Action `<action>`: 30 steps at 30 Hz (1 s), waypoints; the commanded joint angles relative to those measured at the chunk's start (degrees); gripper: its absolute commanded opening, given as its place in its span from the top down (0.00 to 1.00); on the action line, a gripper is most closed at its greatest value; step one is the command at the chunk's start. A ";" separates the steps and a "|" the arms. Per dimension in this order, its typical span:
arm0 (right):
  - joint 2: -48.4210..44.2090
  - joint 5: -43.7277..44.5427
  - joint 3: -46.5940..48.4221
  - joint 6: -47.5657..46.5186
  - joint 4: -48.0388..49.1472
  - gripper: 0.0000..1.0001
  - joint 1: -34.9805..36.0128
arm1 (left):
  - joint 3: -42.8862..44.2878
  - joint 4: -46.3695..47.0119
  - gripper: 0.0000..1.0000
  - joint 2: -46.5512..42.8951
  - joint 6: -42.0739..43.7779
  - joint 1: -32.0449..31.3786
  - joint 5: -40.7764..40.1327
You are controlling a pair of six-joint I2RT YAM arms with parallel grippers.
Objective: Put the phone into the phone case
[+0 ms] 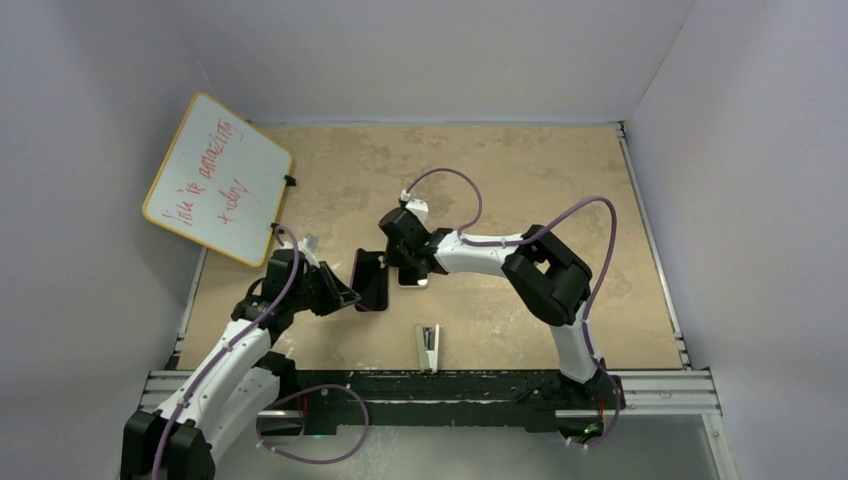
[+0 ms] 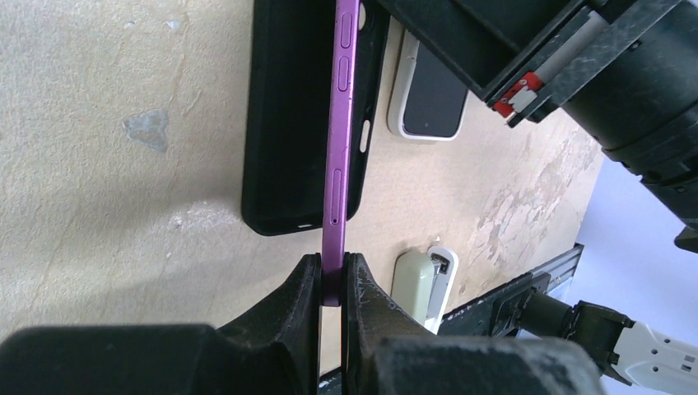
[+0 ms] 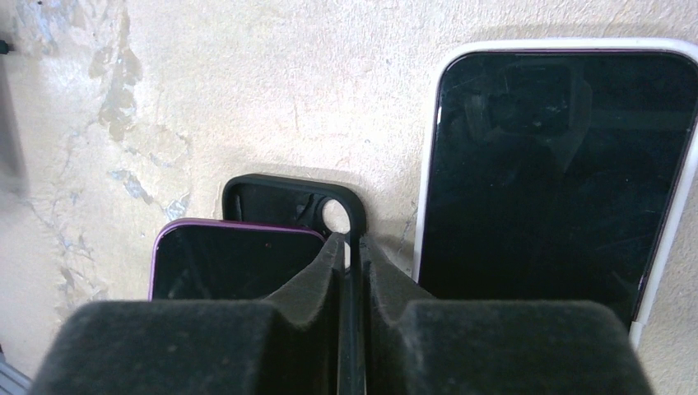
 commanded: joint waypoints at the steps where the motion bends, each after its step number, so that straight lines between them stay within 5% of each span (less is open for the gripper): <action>1: 0.16 0.53 1.24 0.07 2.13 0.82 -0.08 | -2.96 4.40 1.00 0.17 -2.52 0.15 -0.84; 7: -3.04 -1.98 -0.48 -0.83 1.20 0.63 -0.09 | -2.63 5.59 0.99 3.61 -1.53 0.15 -0.44; 10: -4.97 -2.87 -3.16 -0.63 2.61 0.63 -0.08 | -0.78 4.59 0.90 6.64 -0.05 0.13 -0.27; 16: -7.49 -3.67 -6.90 -0.56 3.42 0.63 -0.09 | 0.69 5.29 0.86 11.08 1.05 0.09 0.86; 22: -7.97 -5.88 -6.78 -1.31 4.36 0.63 -0.11 | 3.29 2.34 0.67 12.39 3.40 0.15 -2.71; 30: -7.14 -6.42 -6.09 -1.73 4.34 0.62 -0.08 | 8.45 -0.99 0.61 14.52 7.57 0.20 -8.13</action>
